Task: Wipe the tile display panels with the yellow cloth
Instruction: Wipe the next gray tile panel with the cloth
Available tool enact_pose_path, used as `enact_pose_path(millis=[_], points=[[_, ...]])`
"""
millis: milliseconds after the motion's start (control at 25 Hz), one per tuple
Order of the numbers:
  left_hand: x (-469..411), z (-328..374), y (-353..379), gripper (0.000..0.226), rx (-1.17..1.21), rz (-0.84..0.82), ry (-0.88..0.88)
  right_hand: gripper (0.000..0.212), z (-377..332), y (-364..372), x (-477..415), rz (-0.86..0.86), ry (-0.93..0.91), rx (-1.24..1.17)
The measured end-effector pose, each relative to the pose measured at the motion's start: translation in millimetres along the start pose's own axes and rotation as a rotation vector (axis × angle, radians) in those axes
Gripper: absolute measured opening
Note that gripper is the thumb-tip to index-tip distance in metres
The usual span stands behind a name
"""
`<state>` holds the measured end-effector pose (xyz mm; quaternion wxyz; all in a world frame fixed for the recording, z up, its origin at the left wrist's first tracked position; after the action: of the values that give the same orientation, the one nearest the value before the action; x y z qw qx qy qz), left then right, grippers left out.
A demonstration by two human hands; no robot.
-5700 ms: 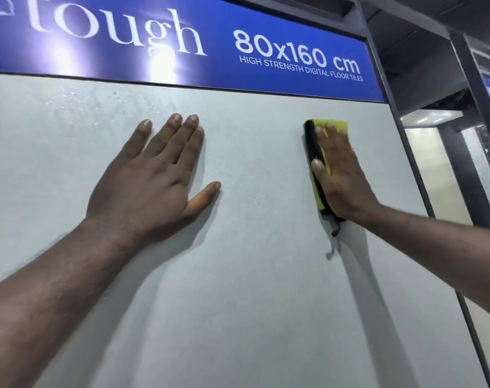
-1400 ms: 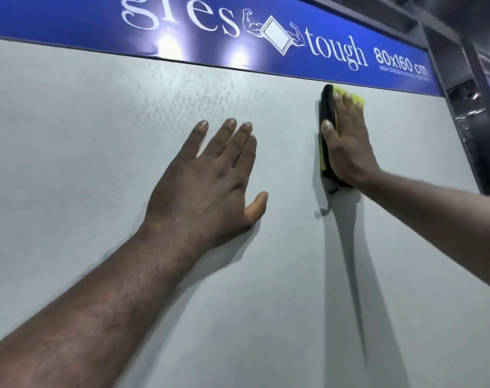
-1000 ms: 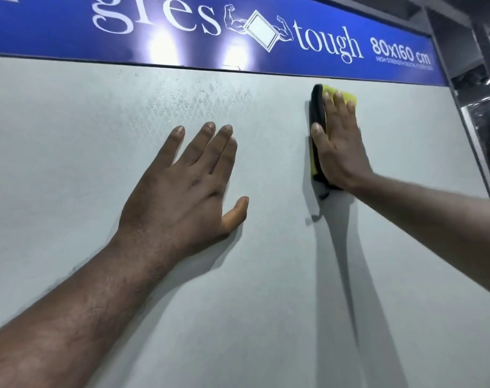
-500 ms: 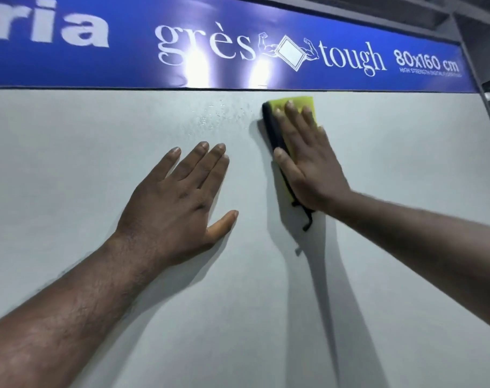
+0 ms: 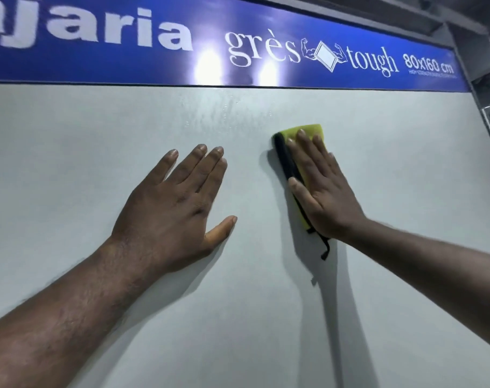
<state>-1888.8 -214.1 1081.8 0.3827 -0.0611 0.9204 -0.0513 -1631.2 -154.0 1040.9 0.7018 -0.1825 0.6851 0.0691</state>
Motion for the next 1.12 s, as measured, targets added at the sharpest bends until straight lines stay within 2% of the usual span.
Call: enact_pose_path(millis=[120, 160, 200, 280, 360, 400, 560, 600, 720, 760, 880, 920, 960, 1040, 1120], points=[[24, -20, -9, 0.09, 0.013, 0.011, 0.029, 0.068, 0, -10, -36, 0.038, 0.362, -0.07], [29, -23, -10, 0.091, 0.014, -0.004, 0.031, 0.068, -15, -10, -50, 0.037, 0.396, -0.094], [32, -25, -9, 0.092, 0.012, -0.026, 0.026, 0.068, -39, -8, -55, 0.042, 0.342, -0.085], [32, -23, -5, 0.094, -0.01, -0.051, 0.024, 0.066, -83, 0, -30, 0.04, 0.112, -0.033], [33, -21, -4, 0.095, -0.025, -0.071, 0.021, 0.066, -85, 6, 6, 0.009, -0.004, 0.007], [34, -20, -3, 0.095, -0.02, -0.076, 0.022, 0.066, -74, 3, 7, 0.014, 0.016, 0.022], [34, -21, -5, 0.095, 0.014, -0.063, 0.017, 0.067, -48, -5, -43, 0.032, 0.306, -0.036], [34, -21, -4, 0.095, 0.011, -0.063, 0.012, 0.066, -58, -4, -41, 0.027, 0.266, -0.025], [34, -20, -3, 0.095, -0.006, -0.094, 0.01, 0.065, -66, 5, 6, -0.03, -0.008, 0.046], [35, -20, -3, 0.095, -0.005, -0.091, 0.012, 0.065, -55, 2, 8, -0.018, 0.003, 0.049], [32, -19, -5, 0.094, 0.0, -0.067, 0.019, 0.065, -32, -8, -40, 0.039, 0.333, -0.043], [32, -18, -4, 0.093, 0.003, -0.066, 0.025, 0.065, -39, -6, -48, 0.04, 0.369, -0.065], [34, -18, -3, 0.093, 0.007, -0.06, 0.026, 0.064, -54, -4, -44, 0.044, 0.316, -0.052], [42, -25, -7, 0.09, 0.033, -0.036, 0.022, 0.064, -90, 8, 1, 0.015, 0.054, 0.001], [57, -34, -14, 0.088, 0.051, -0.021, 0.023, 0.065, -88, 4, 31, -0.033, -0.026, 0.037]])
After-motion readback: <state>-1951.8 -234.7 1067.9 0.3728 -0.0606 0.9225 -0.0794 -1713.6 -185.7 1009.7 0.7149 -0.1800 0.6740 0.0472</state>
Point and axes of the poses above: each hand's wrist, its own x-axis away from the middle knuckle, its own y-axis out of the palm, z = x × y, the point moved 6 cm from there along -x, towards the middle knuckle, and after that the axes turned 8 degrees about x, right-handed, at the moved point
